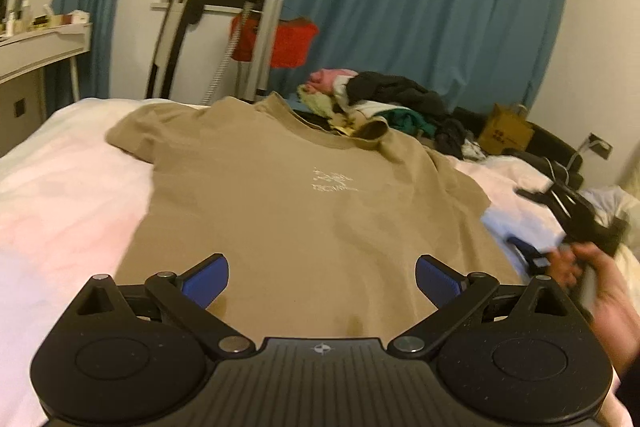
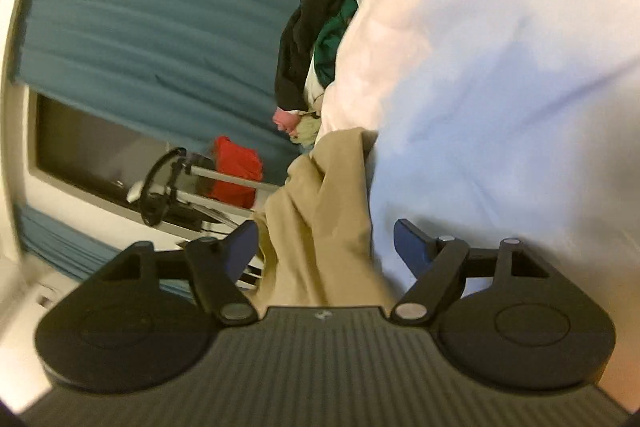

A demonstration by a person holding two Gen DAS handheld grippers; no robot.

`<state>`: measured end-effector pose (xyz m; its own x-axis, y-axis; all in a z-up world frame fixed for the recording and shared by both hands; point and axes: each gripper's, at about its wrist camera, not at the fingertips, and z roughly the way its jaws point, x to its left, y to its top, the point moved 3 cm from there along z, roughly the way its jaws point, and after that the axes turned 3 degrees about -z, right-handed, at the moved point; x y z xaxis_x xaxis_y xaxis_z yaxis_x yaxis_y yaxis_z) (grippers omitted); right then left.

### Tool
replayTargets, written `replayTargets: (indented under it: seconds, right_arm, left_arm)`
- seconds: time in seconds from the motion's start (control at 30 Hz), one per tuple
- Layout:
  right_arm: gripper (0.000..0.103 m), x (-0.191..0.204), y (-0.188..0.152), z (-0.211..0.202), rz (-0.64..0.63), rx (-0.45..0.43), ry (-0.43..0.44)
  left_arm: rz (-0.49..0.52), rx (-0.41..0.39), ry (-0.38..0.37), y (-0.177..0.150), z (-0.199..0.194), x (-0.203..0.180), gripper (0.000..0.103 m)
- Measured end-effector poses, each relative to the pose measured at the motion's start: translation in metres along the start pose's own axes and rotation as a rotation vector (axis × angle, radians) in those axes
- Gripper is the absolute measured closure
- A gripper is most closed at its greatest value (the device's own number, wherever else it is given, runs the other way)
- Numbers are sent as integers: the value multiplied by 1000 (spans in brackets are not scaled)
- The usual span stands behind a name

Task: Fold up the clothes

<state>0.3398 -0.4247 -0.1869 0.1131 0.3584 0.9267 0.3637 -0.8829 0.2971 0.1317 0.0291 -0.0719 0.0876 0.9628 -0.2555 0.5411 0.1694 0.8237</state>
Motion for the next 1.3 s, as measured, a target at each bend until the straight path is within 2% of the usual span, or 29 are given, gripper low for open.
replayTargets:
  seconds: [0.07, 0.2, 0.27, 0.47, 0.5, 0.53, 0.6, 0.7, 0.8, 0.87, 1.0, 1.1, 1.2, 1.3]
  right_arm:
    - [27, -2, 6, 29, -5, 25, 42]
    - [28, -5, 19, 87, -17, 69, 18]
    - [28, 1, 25, 110, -48, 80, 35]
    - [26, 18, 30, 162, -43, 155, 163]
    - [36, 22, 31, 168, -61, 162, 154]
    - [60, 25, 33, 175, -80, 168, 136]
    - [91, 26, 36, 182, -82, 182, 78]
    - [96, 27, 40, 169, -92, 77, 14]
    - [96, 31, 44, 136, -105, -91, 6]
    - [96, 37, 46, 119, -141, -157, -50]
    - [96, 65, 45, 100, -298, -261, -184]
    - [96, 104, 28, 100, -508, -311, -290]
    - [96, 152, -6, 109, -764, -354, -343]
    - [96, 199, -57, 120, -1027, -382, -362]
  left_arm:
    - [5, 15, -10, -2, 10, 0, 2]
    - [-9, 44, -31, -4, 34, -3, 2]
    - [-22, 49, -33, -3, 46, -2, 2]
    - [-60, 79, -50, -3, 71, 2, 2]
    - [-58, 80, -52, -3, 72, 2, 2]
    - [-52, 77, -54, -4, 72, 1, 2]
    - [-40, 76, -65, -5, 70, -1, 2]
    - [-27, 73, -84, -6, 64, -2, 2]
    - [-19, 53, -102, -6, 57, -4, 2]
    - [-12, 36, -102, -3, 53, -4, 2]
    - [-34, 19, -112, 5, 45, 2, 2]
    - [-30, 12, -90, 11, 37, 10, 2]
    - [-32, -22, -61, 19, 27, 20, 2]
    - [-53, -50, -27, 29, 19, 37, 2]
